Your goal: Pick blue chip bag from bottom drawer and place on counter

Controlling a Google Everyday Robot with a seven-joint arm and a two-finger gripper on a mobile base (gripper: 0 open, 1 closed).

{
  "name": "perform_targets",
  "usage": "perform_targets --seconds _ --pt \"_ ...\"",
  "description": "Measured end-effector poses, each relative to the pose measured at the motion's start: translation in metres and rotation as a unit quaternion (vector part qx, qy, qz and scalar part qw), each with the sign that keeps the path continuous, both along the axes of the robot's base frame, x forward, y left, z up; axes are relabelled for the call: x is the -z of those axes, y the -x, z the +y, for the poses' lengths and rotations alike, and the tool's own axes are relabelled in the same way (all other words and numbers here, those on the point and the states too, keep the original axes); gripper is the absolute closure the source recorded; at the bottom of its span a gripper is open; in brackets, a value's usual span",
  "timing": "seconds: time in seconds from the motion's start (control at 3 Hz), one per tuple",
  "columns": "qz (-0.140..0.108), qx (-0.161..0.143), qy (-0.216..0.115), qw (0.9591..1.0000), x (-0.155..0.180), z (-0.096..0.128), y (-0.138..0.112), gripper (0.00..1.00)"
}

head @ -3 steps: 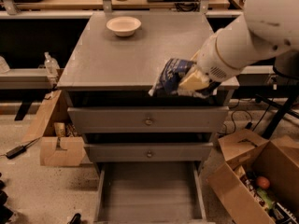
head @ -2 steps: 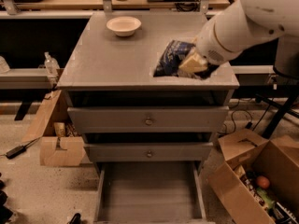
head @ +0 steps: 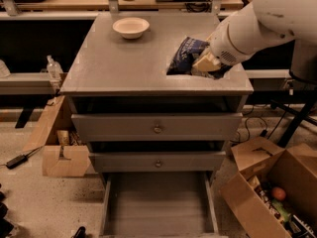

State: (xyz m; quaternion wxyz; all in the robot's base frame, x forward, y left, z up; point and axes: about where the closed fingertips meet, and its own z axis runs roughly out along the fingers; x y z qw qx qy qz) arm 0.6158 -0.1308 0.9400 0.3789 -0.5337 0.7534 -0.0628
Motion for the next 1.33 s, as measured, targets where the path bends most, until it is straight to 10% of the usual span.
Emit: perform_targets --seconds 1.33 --pt "0.018 0.091 -0.096 0.9910 0.030 -0.010 -0.201 1.00"
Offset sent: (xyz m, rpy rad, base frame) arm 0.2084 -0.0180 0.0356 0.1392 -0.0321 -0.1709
